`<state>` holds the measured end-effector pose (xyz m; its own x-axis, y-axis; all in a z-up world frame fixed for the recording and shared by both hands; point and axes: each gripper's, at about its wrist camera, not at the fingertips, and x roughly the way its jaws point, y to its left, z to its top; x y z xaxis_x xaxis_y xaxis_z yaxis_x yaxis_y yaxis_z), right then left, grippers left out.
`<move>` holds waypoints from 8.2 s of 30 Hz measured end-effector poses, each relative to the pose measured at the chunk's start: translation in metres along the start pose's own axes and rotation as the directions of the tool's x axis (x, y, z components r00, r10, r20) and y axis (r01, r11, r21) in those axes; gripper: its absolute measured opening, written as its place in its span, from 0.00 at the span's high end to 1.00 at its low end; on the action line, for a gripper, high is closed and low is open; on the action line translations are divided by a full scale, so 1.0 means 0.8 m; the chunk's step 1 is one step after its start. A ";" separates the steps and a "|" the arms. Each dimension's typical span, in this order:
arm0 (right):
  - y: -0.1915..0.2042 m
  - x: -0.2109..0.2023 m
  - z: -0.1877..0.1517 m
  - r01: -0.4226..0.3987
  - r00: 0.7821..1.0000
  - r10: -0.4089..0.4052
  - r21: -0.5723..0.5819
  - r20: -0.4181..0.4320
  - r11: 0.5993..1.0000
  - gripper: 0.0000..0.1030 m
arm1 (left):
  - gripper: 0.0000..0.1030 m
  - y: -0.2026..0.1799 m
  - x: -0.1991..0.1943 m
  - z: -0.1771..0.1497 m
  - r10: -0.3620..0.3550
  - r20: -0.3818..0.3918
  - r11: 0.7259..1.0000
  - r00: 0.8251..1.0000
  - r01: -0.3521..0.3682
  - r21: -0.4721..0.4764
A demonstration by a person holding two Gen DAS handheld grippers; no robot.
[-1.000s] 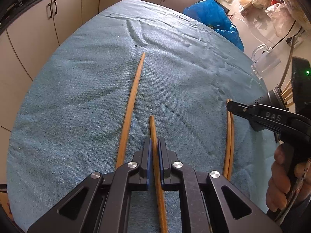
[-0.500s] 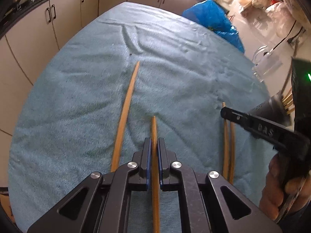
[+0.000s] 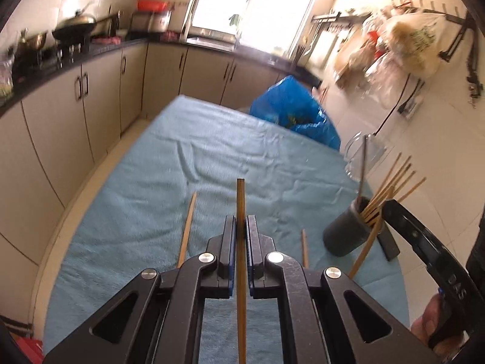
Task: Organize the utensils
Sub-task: 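Lift and carry the left tool's chopstick over the black cup while the right tool carries its own, then lower both chopsticks into the black cup and open both tools, then move both open tools back toward the last chopsticks on the towel, then grasp a wooden chopstick with the left tool while the right tool grasps another, then lift and carry the left tool's chopstick toward the black cup while the right tool carries its own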
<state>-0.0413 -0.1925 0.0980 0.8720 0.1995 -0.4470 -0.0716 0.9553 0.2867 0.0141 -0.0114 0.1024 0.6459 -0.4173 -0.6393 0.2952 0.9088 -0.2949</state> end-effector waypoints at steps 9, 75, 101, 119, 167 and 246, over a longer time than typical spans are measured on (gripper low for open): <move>0.018 -0.068 -0.016 0.015 0.992 -0.009 -0.049 0.127 0.999 0.94 | 0.95 -0.026 -0.037 -0.001 -0.003 0.066 0.999 0.998 -0.001 0.054; -0.113 -0.251 0.065 0.135 0.882 -0.198 0.173 0.428 0.976 0.94 | 0.95 -0.209 -0.092 0.107 -0.235 0.137 0.955 0.962 0.203 0.216; -0.174 -0.121 0.094 0.236 0.919 -0.278 0.173 0.281 0.956 0.94 | 0.95 -0.233 0.072 0.113 -0.185 -0.039 0.968 0.982 0.189 0.166; -0.154 -0.176 0.083 0.174 0.922 -0.229 0.193 0.313 0.966 0.76 | 0.69 -0.198 0.003 0.102 -0.194 0.031 0.972 0.980 0.188 0.142; -0.068 0.150 -0.095 0.184 0.883 -0.134 0.069 -0.449 0.980 0.84 | 0.65 0.133 0.081 -0.014 0.019 -0.222 0.983 0.975 -0.058 -0.172; -0.057 -0.107 -0.021 0.064 0.983 -0.076 0.073 0.165 0.995 0.94 | 0.95 -0.077 -0.053 0.012 0.018 0.072 0.991 0.997 -0.028 0.128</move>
<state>-0.1205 -0.2495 0.1092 0.9427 0.0880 -0.3218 0.0202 0.9477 0.3185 -0.0248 -0.0498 0.1549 0.7005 -0.3993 -0.5915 0.3650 0.9127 -0.1839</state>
